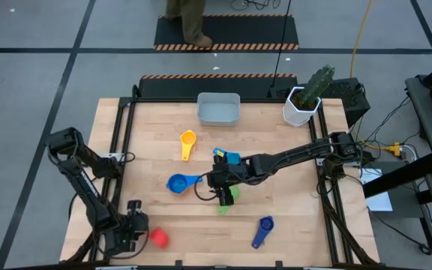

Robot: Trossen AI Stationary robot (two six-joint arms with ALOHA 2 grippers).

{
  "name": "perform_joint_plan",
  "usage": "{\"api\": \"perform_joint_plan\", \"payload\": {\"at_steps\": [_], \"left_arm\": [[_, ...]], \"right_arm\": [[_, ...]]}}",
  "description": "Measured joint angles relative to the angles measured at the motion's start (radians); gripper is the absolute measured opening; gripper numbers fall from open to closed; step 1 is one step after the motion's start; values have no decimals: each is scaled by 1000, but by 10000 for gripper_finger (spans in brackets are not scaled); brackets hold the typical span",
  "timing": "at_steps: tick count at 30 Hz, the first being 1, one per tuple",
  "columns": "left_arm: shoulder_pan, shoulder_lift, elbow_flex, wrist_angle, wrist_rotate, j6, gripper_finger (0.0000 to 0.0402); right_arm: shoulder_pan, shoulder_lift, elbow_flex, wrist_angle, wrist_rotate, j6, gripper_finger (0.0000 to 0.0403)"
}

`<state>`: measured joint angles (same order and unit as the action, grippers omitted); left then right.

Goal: Nest measuring cups in basket
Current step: Stack the red measuring cup into the blue measuring cup

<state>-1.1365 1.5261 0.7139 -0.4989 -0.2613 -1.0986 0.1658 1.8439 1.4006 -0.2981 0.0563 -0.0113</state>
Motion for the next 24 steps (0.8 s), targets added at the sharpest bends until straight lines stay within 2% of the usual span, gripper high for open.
{"api": "perform_joint_plan", "payload": {"at_steps": [5, 7, 15, 18, 24], "left_arm": [[31, 0, 0, 25, 2, 107, 38], [52, -4, 0, 22, 1, 132, 13], [182, -115, 0, -54, -27, 265, 7], [234, -195, 0, -86, -102, 330, 9], [310, -401, 0, -91, -311, 498, 6]], "right_arm": [[0, 0, 0, 1, 0, 0, 244], [0, 0, 0, 2, 10, 0, 244], [5, 0, 0, 32, 105, -2, 244], [13, 0, 0, 52, 126, -19, 244], [43, -57, 0, 37, 335, -18, 244]]}}
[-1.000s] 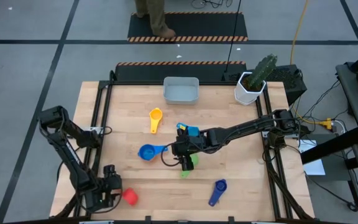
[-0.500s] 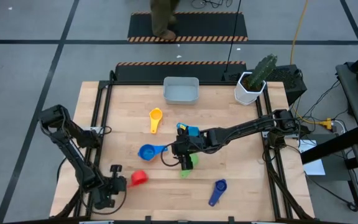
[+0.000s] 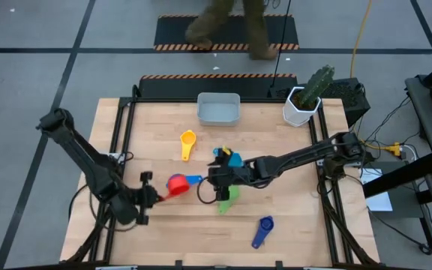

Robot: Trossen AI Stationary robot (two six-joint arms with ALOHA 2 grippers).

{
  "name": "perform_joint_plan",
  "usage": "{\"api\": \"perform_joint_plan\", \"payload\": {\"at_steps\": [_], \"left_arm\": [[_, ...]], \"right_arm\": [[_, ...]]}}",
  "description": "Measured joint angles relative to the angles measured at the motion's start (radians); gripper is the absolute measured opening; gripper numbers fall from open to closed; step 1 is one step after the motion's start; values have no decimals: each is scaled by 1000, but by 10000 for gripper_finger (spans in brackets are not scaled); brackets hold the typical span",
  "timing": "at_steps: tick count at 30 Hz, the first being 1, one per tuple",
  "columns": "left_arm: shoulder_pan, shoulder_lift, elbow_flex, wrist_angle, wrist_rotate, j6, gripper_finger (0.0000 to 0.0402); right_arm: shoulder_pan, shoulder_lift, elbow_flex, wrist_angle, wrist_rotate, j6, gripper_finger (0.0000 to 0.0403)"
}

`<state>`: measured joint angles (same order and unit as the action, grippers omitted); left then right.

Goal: Nest measuring cups in basket
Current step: Stack the red measuring cup into the blue measuring cup

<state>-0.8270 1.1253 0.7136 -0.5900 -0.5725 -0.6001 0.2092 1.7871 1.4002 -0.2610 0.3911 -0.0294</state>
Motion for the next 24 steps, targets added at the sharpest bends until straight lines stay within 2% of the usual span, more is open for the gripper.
{"api": "perform_joint_plan", "payload": {"at_steps": [3, 6, 16, 20, 24], "left_arm": [[33, -90, 0, 56, -102, 119, 8], [76, -144, 0, 173, -140, 260, 6], [184, -91, 0, 663, -108, 770, 7], [226, -66, 0, 812, -57, 886, 5], [262, -47, 0, 886, 0, 929, 10]], "right_arm": [[14, -36, 1, 16, 29, 18, 244], [29, -45, 1, 74, 28, 29, 244], [61, -44, 0, 344, 26, -43, 244], [71, -44, 0, 407, 25, -82, 244], [85, -56, 0, 438, 26, -99, 244]]}}
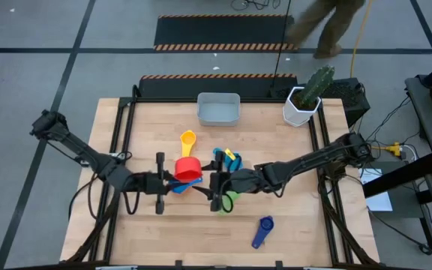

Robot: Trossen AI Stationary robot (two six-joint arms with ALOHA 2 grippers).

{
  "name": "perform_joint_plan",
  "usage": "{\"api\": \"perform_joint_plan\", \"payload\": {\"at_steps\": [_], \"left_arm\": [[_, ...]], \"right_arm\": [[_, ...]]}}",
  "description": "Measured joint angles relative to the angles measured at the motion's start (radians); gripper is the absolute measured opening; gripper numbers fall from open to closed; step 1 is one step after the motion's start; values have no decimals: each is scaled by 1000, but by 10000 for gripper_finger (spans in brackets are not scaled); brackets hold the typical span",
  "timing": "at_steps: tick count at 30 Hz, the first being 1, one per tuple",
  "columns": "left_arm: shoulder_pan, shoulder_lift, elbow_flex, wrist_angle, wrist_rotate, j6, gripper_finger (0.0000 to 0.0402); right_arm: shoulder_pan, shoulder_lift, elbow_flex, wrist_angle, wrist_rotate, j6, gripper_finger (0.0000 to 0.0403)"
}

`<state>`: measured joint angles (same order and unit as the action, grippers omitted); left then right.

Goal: Nest measuring cups in basket
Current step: Stack the red measuring cup into the blue measuring cup

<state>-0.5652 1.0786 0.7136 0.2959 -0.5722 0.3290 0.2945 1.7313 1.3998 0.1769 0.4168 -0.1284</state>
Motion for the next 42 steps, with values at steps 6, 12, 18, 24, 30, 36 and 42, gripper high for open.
{"api": "perform_joint_plan", "payload": {"at_steps": [6, 12, 18, 24, 30, 36, 42], "left_arm": [[46, 47, 0, 90, 91, 11, 5], [63, 106, 0, 153, 122, 32, 8], [60, 111, 0, 182, 129, 39, 11], [63, 117, 0, 201, 135, 51, 5], [66, 151, 0, 261, 150, 57, 16], [74, 159, 0, 261, 155, 84, 12], [57, 156, 0, 195, 70, 58, 72]], "right_arm": [[21, -24, 1, 59, 8, -13, 244], [35, -23, 0, 82, 7, -31, 237], [56, -55, 0, 64, 6, -34, 208], [67, -53, 0, 92, -1, -35, 163], [66, -53, 0, 103, -2, -32, 95], [66, -53, 0, 87, -9, -33, 10], [66, -58, 0, 25, 1, -16, 4]]}}
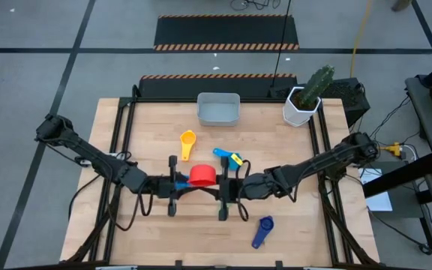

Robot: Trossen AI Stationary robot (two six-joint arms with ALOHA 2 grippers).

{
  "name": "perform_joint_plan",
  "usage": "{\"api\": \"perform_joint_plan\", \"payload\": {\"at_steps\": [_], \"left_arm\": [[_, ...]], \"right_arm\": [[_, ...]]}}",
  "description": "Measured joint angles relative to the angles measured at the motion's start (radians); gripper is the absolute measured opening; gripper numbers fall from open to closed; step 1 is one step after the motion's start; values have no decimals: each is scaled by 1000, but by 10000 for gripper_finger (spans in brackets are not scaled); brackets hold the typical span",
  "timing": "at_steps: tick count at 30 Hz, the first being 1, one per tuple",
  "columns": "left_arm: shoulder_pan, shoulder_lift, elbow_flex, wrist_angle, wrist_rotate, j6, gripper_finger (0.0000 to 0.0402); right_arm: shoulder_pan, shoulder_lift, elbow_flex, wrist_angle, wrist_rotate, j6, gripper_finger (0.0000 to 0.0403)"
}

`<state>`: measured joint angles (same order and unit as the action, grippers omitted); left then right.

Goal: Nest measuring cups in basket
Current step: Stack the red measuring cup into the blue measuring cup

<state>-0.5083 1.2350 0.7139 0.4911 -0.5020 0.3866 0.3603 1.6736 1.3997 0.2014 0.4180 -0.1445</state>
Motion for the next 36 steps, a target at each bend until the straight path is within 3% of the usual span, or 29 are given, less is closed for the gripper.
{"api": "perform_joint_plan", "payload": {"at_steps": [3, 7, 13, 17, 22, 29, 36], "left_arm": [[-22, -30, 0, -63, -93, -17, 123], [-37, -115, 0, -217, -106, -108, 179], [-50, -274, 0, -379, -108, -280, 206], [-50, -326, 0, -415, -105, -343, 207], [-42, -323, 0, -422, -94, -365, 207], [68, -294, 0, -469, 15, -534, 249], [196, -258, 0, -566, 201, -617, 299]], "right_arm": [[0, -11, 0, -40, 1, 8, 3], [-4, -29, 0, -116, 0, 68, 2], [-37, -41, 0, -295, -10, 244, 1], [-85, -22, 0, -398, -157, 398, 1], [-132, 45, 0, -425, -342, 457, 1], [-180, 121, 0, -425, -525, 474, 0], [-192, 137, 0, -423, -556, 460, 0]]}}
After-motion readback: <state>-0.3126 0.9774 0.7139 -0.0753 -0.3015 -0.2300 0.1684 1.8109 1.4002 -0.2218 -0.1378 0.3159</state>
